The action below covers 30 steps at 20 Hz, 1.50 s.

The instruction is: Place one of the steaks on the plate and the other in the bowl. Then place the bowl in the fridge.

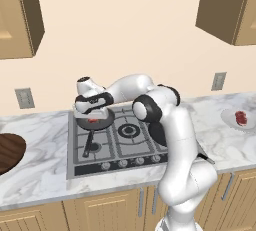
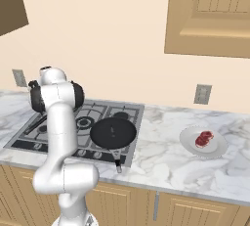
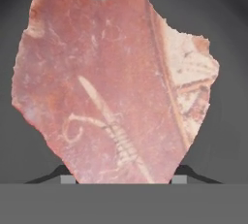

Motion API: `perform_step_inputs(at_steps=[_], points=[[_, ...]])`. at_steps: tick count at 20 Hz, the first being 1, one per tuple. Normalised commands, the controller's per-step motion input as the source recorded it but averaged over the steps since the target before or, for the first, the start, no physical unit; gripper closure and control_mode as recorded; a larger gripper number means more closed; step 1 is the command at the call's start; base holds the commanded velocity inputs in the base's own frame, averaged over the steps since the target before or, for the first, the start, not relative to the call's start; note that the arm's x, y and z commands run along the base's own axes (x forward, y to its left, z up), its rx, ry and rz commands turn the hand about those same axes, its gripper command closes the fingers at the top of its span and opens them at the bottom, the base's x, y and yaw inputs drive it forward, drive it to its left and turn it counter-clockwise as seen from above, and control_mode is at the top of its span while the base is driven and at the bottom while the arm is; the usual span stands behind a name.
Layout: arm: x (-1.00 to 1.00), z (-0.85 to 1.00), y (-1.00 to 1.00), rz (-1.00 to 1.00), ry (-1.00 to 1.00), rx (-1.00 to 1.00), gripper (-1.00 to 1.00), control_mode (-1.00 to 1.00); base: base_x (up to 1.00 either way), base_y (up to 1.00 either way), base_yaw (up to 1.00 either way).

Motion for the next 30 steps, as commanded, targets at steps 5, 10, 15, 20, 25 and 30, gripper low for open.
perform_step_inputs(at_steps=[5, 10, 15, 20, 25, 30], points=[[-0.12, 0.05, -0.02, 0.00, 0.00, 0.00, 1.00, -1.00, 0.00, 0.00, 0.00], [-0.74, 0.60, -0.30, -0.01, -0.07, 0.00, 1.00, -1.00, 0.00, 0.00, 0.00], [-0.95, 0.69, -0.75, -0.03, -0.07, 0.02, 1.00, -1.00, 0.00, 0.00, 0.00], [-1.00, 0.11, -0.99, 0.07, -0.32, 0.07, 1.00, -1.00, 0.00, 0.00, 0.00], [-0.93, 0.33, -1.00, 0.37, -0.19, 0.08, 1.00, -1.00, 0.00, 0.00, 0.00], [-0.38, 0.96, -0.81, 0.38, 0.13, 0.06, 1.00, -1.00, 0.00, 0.00, 0.00]])
